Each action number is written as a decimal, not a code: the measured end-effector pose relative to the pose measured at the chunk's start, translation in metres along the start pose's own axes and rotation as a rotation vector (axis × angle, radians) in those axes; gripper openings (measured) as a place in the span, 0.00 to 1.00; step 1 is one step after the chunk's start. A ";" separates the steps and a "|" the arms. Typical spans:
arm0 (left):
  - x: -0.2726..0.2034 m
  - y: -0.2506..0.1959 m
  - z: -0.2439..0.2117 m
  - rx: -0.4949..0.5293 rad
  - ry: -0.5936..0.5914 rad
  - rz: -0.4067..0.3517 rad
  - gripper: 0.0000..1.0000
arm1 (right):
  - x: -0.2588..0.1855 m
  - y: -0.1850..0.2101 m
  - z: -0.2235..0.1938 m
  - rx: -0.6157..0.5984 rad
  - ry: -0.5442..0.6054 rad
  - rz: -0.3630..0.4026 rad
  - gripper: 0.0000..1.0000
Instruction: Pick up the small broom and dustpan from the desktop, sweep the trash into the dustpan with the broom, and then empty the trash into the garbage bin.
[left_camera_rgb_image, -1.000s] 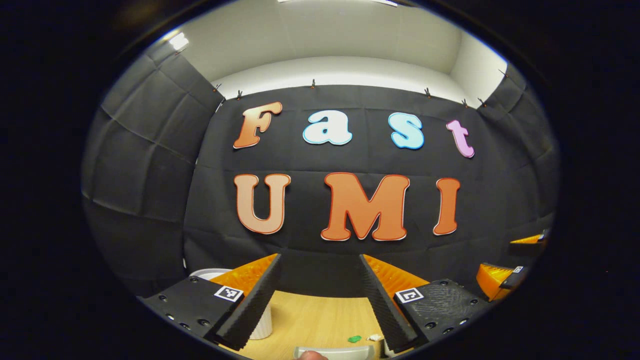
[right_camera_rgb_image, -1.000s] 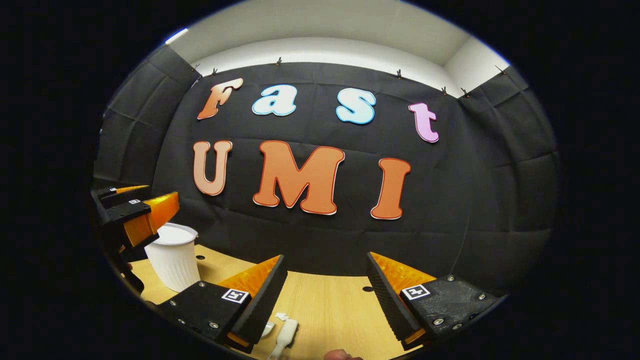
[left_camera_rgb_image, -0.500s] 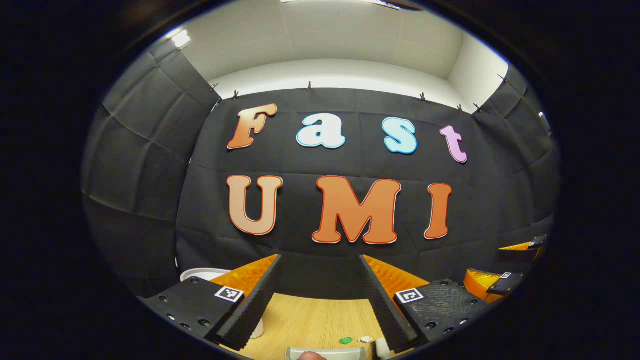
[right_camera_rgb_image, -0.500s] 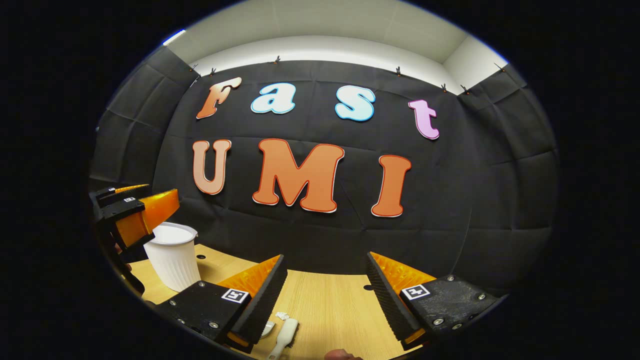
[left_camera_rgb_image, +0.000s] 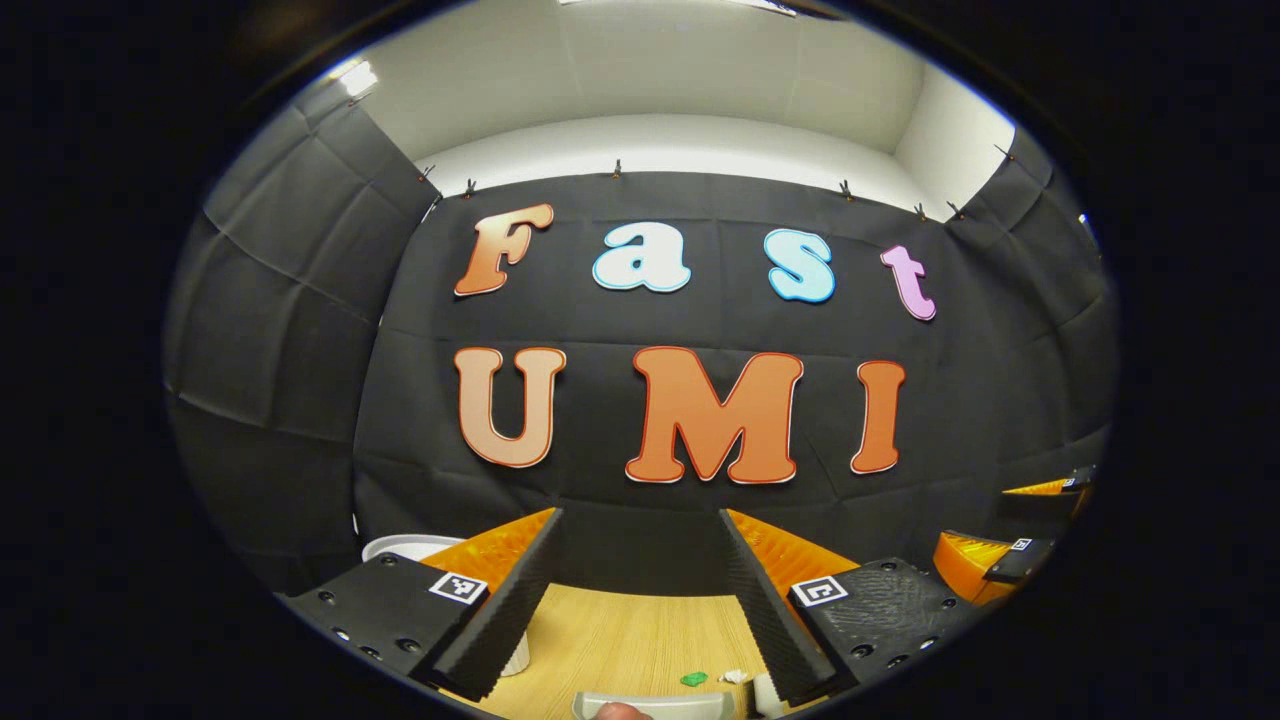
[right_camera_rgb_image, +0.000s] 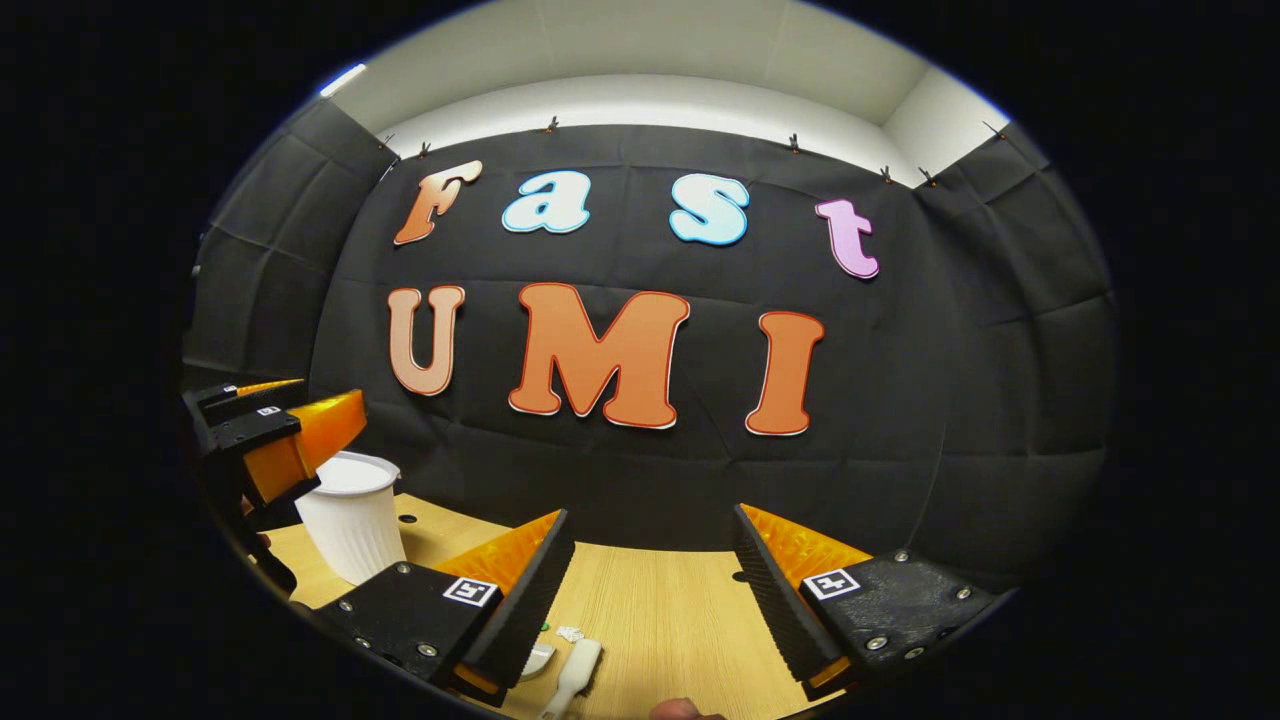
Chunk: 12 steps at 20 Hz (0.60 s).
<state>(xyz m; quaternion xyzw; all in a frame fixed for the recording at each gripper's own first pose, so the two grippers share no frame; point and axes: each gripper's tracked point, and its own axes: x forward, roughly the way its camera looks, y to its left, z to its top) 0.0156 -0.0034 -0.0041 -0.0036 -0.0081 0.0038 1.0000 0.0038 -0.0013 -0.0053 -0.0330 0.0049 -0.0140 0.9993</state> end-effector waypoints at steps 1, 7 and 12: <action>0.000 0.000 -0.003 0.002 0.008 -0.006 0.94 | 0.002 0.001 -0.002 -0.002 0.004 0.001 0.95; -0.002 0.000 -0.016 0.005 0.055 -0.015 0.94 | 0.002 0.005 -0.004 0.000 0.008 0.009 0.95; -0.005 0.001 -0.020 0.012 0.071 -0.017 0.94 | -0.001 0.008 -0.003 0.020 0.001 0.018 0.95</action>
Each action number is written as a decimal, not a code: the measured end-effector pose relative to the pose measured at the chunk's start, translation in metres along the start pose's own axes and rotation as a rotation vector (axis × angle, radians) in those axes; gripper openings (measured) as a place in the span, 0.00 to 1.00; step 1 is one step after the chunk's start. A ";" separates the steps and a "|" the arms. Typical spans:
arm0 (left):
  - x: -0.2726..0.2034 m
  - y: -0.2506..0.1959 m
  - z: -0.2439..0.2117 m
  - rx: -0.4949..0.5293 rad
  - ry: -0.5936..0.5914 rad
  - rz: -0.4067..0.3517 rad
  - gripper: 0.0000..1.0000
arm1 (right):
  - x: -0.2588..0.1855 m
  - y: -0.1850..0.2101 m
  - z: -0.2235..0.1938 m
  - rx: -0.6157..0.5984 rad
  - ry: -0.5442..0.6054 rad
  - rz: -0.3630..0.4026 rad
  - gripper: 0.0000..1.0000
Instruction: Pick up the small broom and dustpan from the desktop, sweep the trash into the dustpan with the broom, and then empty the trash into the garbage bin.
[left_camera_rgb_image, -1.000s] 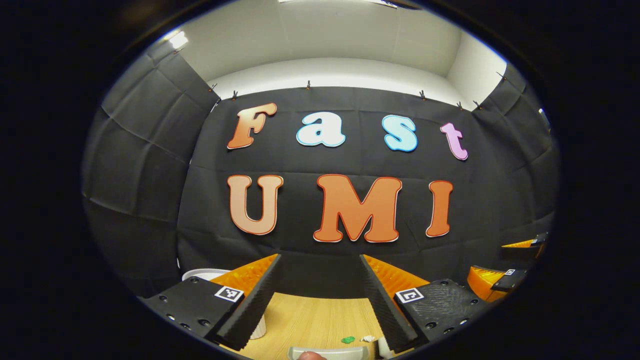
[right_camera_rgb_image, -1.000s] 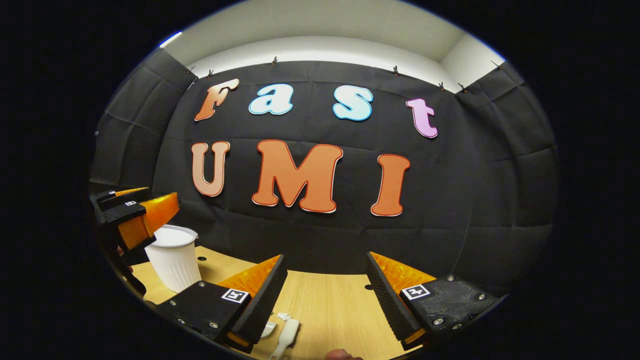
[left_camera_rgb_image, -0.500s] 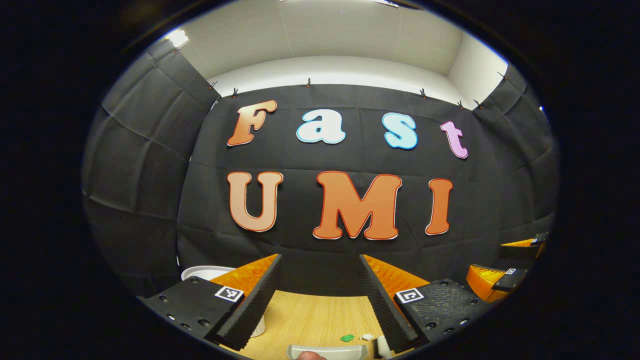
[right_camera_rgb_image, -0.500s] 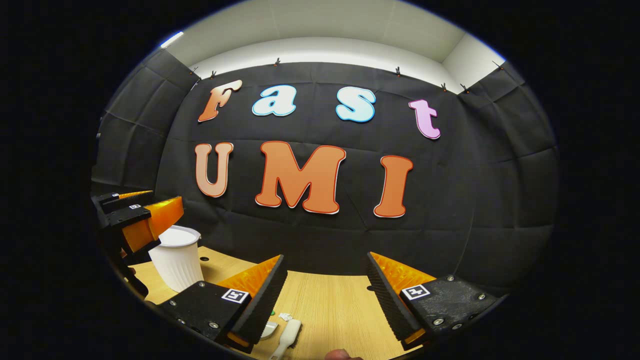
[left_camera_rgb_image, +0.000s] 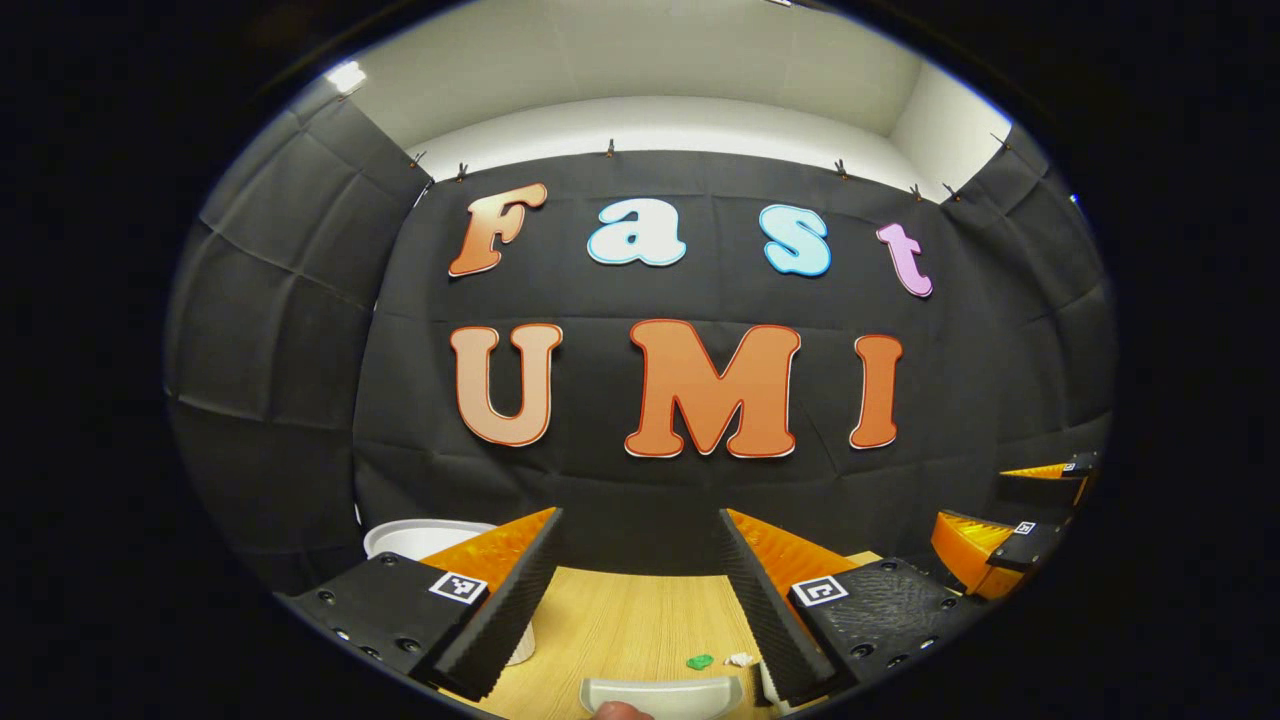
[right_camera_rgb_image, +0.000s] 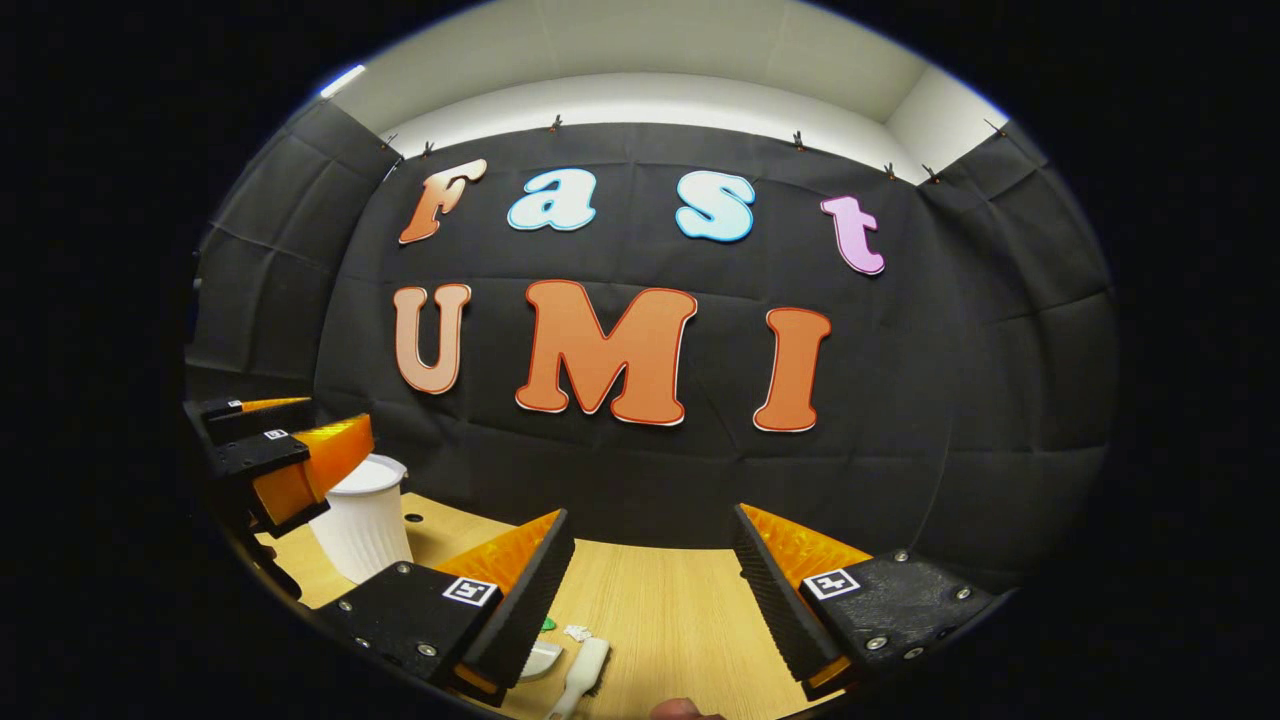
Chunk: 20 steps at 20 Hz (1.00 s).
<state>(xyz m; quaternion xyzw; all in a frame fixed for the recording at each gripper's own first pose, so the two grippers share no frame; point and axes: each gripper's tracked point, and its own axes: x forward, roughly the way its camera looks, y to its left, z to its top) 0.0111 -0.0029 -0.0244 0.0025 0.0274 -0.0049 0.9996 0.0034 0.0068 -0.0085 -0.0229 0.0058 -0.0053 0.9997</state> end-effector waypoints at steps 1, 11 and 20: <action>0.000 -0.001 -0.001 -0.005 0.003 -0.003 0.94 | 0.001 -0.002 0.001 0.002 -0.001 -0.005 0.95; -0.003 -0.006 -0.010 -0.010 0.032 -0.022 0.94 | -0.005 -0.004 -0.005 -0.002 0.021 -0.022 0.95; -0.006 -0.024 -0.094 -0.034 0.311 -0.102 0.95 | -0.002 0.008 -0.058 0.008 0.169 0.004 0.95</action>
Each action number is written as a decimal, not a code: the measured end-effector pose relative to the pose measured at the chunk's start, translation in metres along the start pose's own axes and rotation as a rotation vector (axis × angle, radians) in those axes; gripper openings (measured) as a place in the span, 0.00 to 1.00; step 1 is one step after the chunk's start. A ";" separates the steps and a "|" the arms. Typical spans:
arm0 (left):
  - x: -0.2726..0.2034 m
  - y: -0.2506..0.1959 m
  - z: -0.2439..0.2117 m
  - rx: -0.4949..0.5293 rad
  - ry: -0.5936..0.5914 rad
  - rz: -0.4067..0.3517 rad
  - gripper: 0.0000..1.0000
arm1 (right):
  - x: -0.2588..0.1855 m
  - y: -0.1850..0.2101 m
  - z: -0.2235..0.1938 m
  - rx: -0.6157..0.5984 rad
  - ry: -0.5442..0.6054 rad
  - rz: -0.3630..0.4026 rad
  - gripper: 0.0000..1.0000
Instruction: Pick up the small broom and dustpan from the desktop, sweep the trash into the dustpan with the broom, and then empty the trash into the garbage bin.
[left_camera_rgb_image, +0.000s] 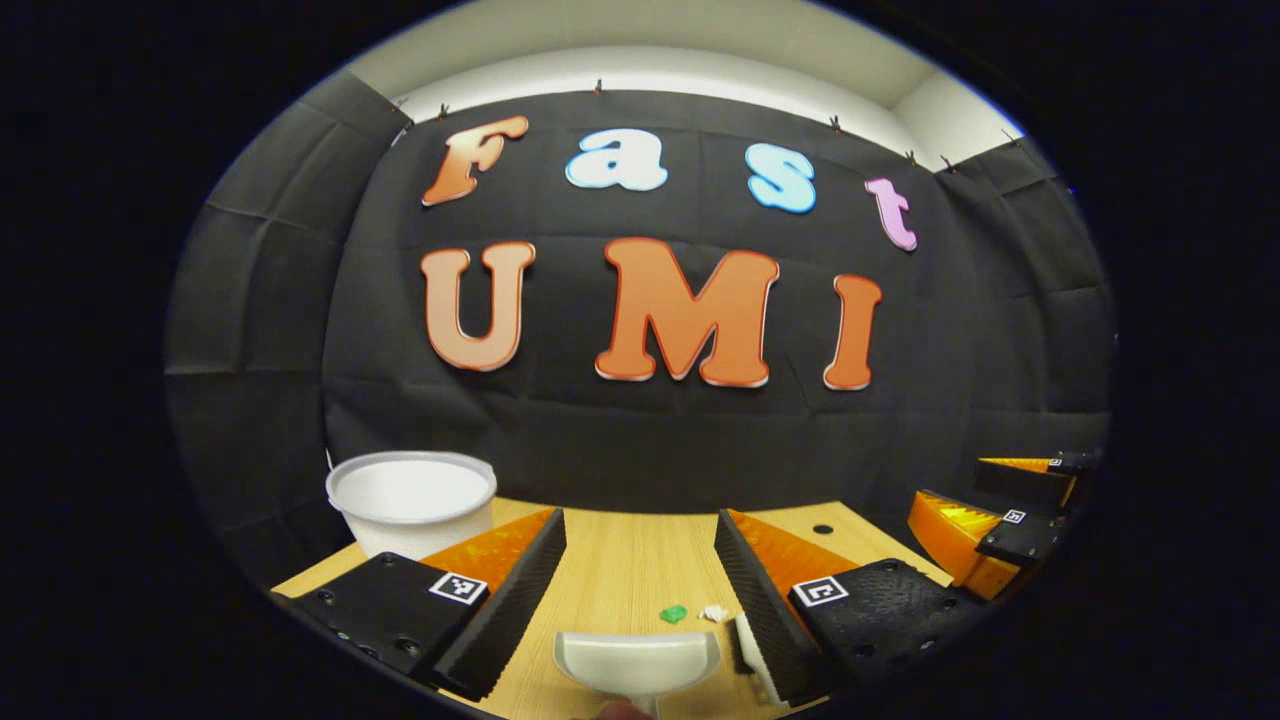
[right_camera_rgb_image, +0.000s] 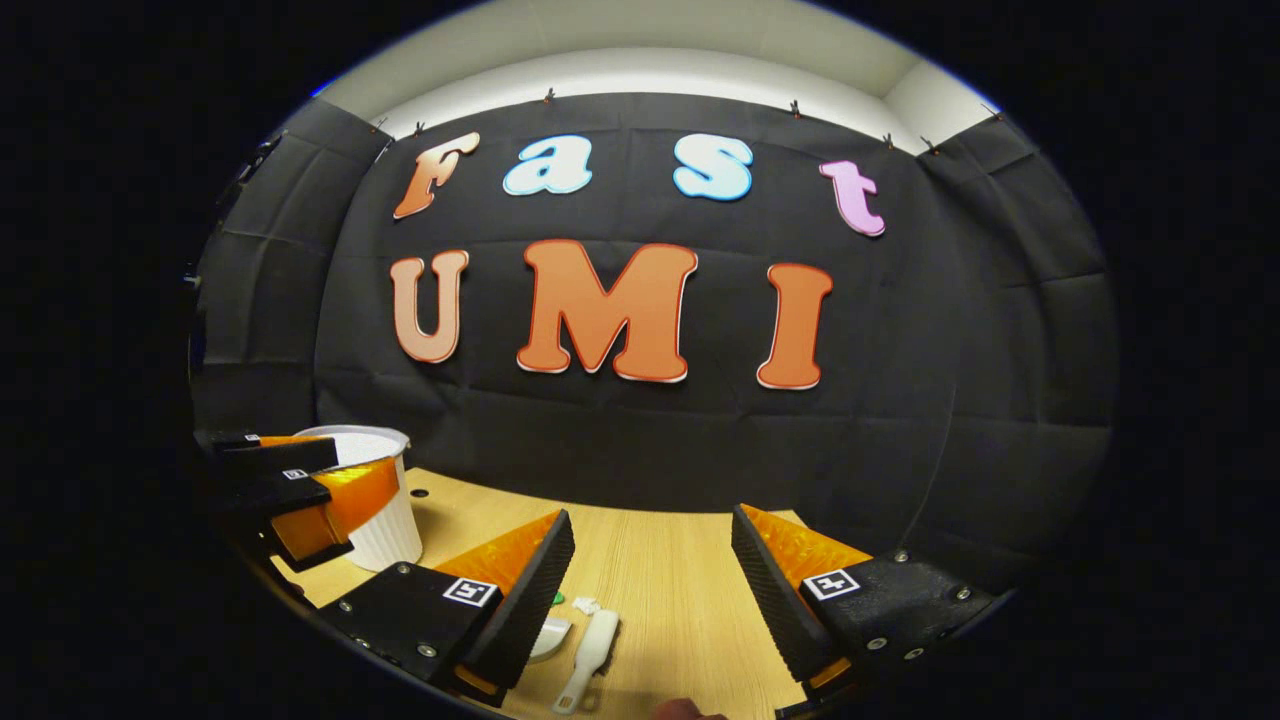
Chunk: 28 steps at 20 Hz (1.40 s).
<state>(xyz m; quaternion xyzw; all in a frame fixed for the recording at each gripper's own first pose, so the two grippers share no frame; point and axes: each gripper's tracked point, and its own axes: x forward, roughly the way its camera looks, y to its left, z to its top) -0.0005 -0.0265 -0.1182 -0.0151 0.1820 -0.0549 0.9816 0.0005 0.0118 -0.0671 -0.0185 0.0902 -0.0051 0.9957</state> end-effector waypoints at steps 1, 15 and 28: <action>0.004 -0.002 -0.020 -0.008 0.060 -0.007 0.95 | 0.003 0.004 -0.013 -0.002 0.045 0.010 0.95; -0.008 -0.004 -0.215 -0.141 0.967 0.002 0.98 | 0.021 0.038 -0.237 0.012 0.777 0.170 0.96; 0.031 -0.009 -0.242 -0.140 1.306 0.015 0.98 | 0.041 0.053 -0.285 -0.043 1.022 0.173 0.96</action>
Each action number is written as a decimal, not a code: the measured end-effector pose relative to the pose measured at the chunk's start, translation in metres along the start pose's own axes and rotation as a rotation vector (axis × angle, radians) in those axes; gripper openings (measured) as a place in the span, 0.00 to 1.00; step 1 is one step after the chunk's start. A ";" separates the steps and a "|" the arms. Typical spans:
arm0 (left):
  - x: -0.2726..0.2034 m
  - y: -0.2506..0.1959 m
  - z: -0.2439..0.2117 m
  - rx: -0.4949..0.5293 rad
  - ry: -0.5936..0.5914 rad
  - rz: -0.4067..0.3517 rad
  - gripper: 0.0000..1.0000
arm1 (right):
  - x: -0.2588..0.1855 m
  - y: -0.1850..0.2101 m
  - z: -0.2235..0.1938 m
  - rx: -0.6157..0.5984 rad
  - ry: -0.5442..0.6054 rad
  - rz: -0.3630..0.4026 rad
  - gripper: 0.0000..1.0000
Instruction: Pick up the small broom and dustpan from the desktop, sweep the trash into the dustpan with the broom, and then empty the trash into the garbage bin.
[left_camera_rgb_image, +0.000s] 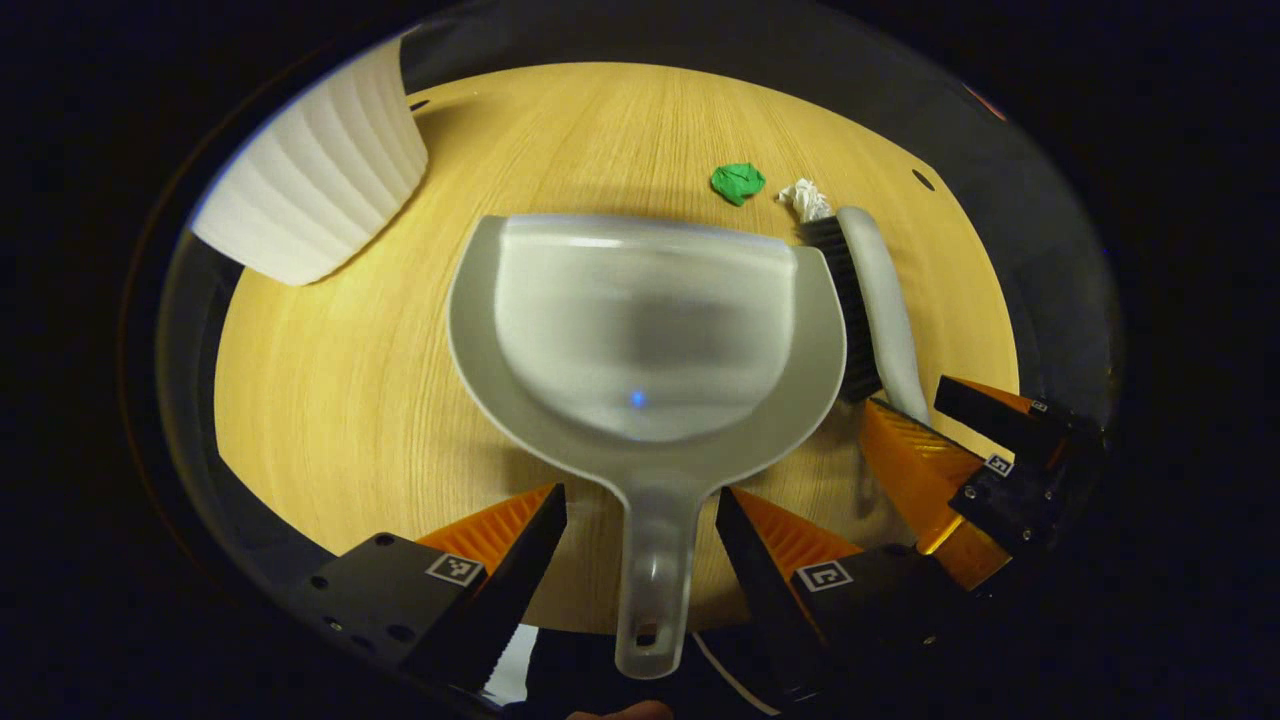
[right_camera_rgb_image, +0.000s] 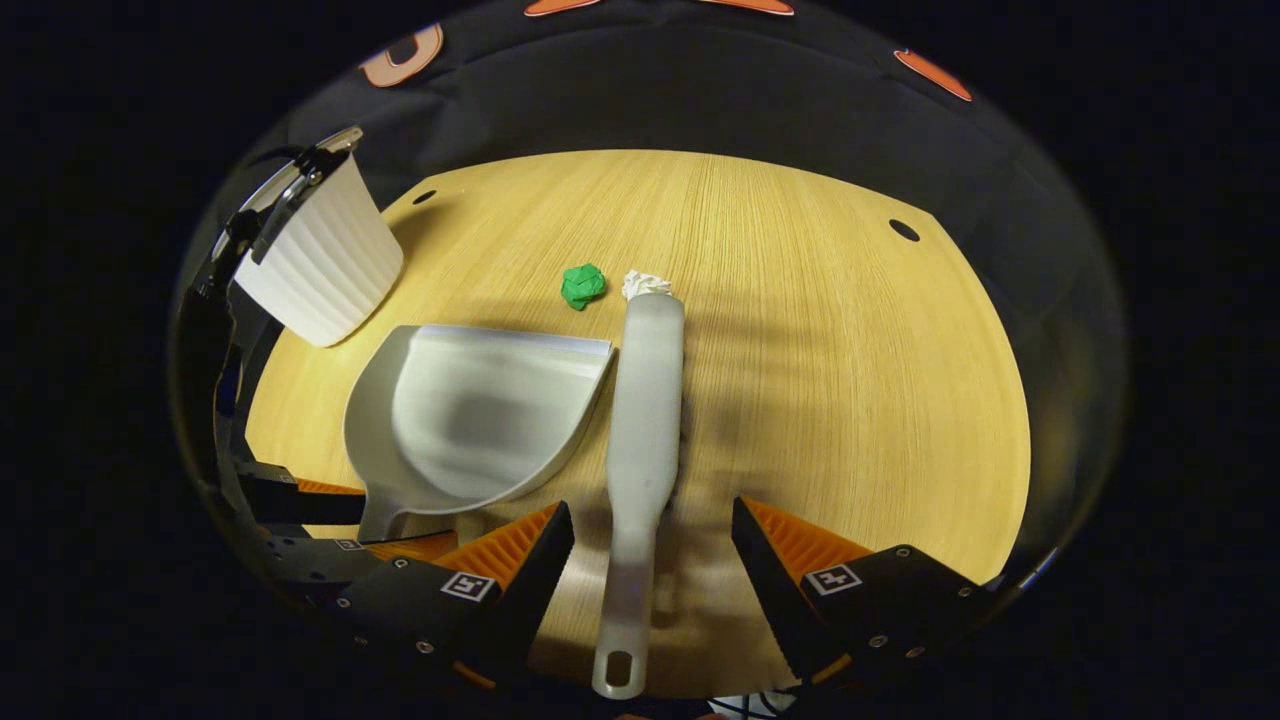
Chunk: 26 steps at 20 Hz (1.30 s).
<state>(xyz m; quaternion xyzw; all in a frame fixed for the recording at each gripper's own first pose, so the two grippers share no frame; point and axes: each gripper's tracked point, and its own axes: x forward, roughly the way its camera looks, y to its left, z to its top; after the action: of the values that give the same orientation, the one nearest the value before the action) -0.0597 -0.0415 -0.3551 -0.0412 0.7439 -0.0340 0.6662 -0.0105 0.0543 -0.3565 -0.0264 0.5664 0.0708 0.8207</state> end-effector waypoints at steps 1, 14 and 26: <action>0.003 0.002 0.001 0.005 0.014 -0.005 0.96 | 0.003 -0.001 -0.001 0.002 0.019 -0.011 0.96; 0.032 -0.008 0.011 0.122 0.118 -0.042 0.39 | 0.014 0.004 -0.005 0.024 0.139 -0.018 0.27; 0.013 0.011 0.009 0.235 0.140 -0.042 0.32 | 0.025 -0.065 0.051 0.009 0.104 -0.069 0.17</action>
<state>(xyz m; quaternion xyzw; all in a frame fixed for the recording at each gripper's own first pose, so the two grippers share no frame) -0.0527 -0.0317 -0.3701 0.0239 0.7784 -0.1379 0.6120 0.0555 -0.0017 -0.3641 -0.0461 0.6075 0.0384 0.7921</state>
